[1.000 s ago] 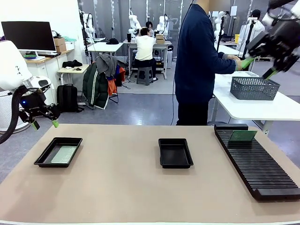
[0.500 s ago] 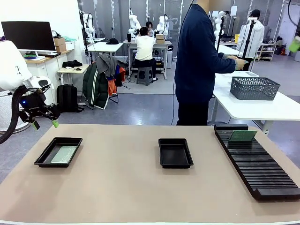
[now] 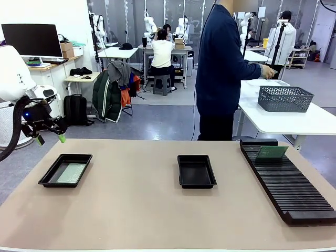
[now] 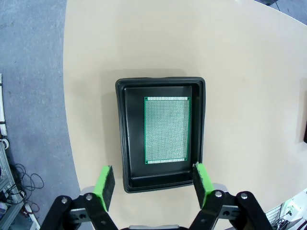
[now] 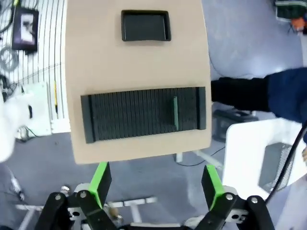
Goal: Inspect and transfer BCBs to ESD trays.
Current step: Pick up the Blank PCB from the PCB Rack and place it in the right ESD tray.
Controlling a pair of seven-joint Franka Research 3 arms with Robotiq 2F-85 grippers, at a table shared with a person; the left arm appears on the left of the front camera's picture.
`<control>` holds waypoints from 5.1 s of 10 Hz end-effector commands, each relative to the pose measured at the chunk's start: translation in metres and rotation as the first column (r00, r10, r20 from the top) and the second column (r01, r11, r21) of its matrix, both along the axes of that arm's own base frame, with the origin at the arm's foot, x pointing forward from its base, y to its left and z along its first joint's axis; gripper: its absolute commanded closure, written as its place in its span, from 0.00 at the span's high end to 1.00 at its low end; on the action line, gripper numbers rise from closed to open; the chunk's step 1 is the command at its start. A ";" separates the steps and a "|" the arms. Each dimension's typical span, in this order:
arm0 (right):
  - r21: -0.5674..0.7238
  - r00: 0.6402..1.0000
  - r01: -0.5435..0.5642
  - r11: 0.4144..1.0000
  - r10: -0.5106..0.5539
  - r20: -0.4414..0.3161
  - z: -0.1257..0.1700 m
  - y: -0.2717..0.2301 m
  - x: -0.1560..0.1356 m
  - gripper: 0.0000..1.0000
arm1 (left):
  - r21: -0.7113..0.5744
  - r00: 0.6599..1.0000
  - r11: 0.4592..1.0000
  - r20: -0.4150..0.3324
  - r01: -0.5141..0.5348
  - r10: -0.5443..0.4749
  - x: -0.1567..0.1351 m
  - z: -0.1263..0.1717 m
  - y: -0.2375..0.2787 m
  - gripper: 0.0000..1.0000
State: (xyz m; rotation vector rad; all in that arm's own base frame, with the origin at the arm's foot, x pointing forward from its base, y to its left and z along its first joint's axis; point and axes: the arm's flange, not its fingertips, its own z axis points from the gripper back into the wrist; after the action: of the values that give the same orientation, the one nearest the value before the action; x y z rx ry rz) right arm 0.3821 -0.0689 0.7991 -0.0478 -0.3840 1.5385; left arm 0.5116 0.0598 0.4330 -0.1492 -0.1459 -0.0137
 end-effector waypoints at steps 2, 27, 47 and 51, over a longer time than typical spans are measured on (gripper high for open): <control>-0.040 0.994 -0.101 0.994 0.103 0.042 0.003 -0.010 0.010 1.00 | -0.018 1.000 1.000 0.014 0.012 -0.012 0.000 -0.001 0.001 0.87; -0.145 0.998 -0.056 0.988 0.049 -0.049 -0.332 0.015 0.159 1.00 | -0.018 1.000 1.000 0.014 0.012 -0.012 0.000 -0.001 0.001 0.87; -0.149 0.988 -0.002 0.989 -0.021 -0.150 -0.436 -0.003 0.235 0.84 | -0.018 1.000 1.000 0.014 0.012 -0.012 0.000 -0.001 0.001 0.87; -0.152 0.987 -0.001 0.988 -0.023 -0.157 -0.437 -0.004 0.234 0.71 | -0.018 1.000 1.000 0.014 0.012 -0.012 0.000 -0.001 0.001 0.87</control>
State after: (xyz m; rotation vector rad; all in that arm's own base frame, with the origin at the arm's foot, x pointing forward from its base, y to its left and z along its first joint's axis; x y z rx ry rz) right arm 0.6172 -0.0712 0.3646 -0.0567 -0.1483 1.5451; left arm 0.5118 0.0596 0.4334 -0.1491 -0.1469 -0.0142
